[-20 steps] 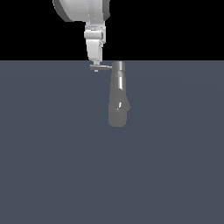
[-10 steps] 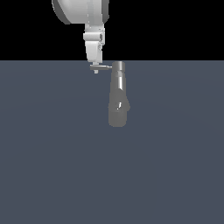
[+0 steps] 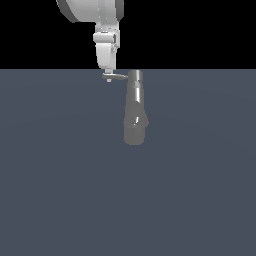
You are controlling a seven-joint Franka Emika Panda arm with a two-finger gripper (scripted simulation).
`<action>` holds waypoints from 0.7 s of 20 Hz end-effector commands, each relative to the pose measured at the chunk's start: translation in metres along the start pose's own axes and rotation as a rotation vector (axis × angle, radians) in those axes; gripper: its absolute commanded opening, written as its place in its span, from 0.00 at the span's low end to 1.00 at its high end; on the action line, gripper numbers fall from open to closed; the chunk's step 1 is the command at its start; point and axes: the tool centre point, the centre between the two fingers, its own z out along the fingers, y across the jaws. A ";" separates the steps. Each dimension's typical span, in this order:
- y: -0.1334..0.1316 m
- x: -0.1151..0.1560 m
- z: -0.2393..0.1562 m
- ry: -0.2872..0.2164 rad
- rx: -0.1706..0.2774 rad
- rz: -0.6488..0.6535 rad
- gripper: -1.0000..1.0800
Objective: Turn on the faucet by rotating a designated handle.
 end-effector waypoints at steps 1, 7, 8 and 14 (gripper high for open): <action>0.006 0.000 -0.001 0.000 -0.004 -0.001 0.00; 0.019 -0.001 -0.007 0.000 -0.004 -0.001 0.00; 0.021 -0.001 -0.008 0.000 -0.004 -0.001 0.00; 0.035 -0.001 -0.013 0.000 -0.004 0.000 0.00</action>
